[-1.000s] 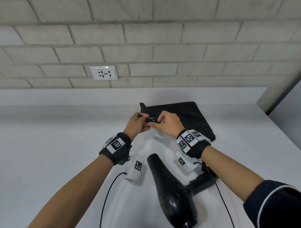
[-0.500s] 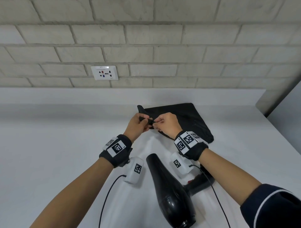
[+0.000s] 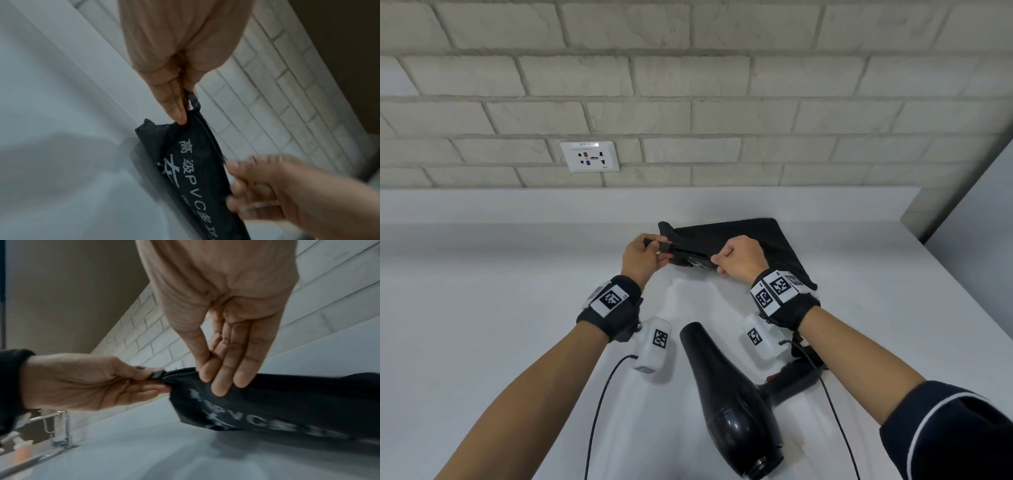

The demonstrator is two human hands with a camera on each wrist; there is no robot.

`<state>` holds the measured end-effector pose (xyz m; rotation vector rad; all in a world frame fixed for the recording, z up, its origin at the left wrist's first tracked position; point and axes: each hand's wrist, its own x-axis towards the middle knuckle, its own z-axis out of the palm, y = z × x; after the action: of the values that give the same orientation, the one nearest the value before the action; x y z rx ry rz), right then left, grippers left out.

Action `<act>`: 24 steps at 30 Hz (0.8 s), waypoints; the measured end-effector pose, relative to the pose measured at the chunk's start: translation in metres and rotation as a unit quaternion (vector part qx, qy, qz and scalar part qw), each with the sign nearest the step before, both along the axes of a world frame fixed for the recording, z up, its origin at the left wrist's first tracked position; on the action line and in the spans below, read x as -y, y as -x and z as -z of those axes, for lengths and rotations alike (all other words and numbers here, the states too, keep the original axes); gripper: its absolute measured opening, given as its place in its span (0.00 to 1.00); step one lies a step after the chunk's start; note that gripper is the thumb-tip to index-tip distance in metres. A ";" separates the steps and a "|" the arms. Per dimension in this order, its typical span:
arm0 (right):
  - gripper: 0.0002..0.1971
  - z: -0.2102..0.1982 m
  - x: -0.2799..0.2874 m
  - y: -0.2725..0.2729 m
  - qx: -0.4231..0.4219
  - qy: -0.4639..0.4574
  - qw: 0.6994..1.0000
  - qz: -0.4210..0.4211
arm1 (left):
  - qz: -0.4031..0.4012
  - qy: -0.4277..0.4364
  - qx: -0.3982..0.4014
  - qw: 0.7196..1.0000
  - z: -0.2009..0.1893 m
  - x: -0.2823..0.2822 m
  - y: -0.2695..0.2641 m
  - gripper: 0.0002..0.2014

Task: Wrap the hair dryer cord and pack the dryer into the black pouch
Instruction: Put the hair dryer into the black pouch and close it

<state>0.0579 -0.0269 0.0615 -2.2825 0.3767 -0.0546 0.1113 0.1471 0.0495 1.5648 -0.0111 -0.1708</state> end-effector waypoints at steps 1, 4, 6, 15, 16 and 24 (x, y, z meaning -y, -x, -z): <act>0.15 -0.001 0.008 0.001 -0.010 0.026 1.000 0.012 | -0.029 0.012 -0.008 0.999 0.001 -0.006 -0.005 0.16; 0.15 -0.003 0.035 0.009 -0.041 0.086 0.994 0.059 | -0.118 0.005 -0.028 0.993 0.010 -0.030 -0.023 0.16; 0.12 -0.003 0.048 0.016 -0.061 0.105 0.990 0.077 | -0.133 -0.082 -0.039 0.987 0.022 -0.044 -0.028 0.12; 0.17 0.005 0.031 0.017 0.005 0.155 0.987 0.051 | 0.133 -0.458 0.199 0.856 0.019 -0.004 0.014 0.25; 0.18 0.004 0.029 0.017 0.010 0.162 0.986 0.049 | 0.171 -0.483 0.209 0.833 0.018 0.003 0.017 0.26; 0.08 0.003 0.024 0.023 0.055 0.225 0.973 -0.004 | 0.251 -0.620 0.224 0.709 0.019 0.035 0.022 0.11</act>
<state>0.0346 -0.0507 0.0588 -2.7122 0.3199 -0.2884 0.0889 0.1125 0.0307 2.9129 -0.8890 -0.2338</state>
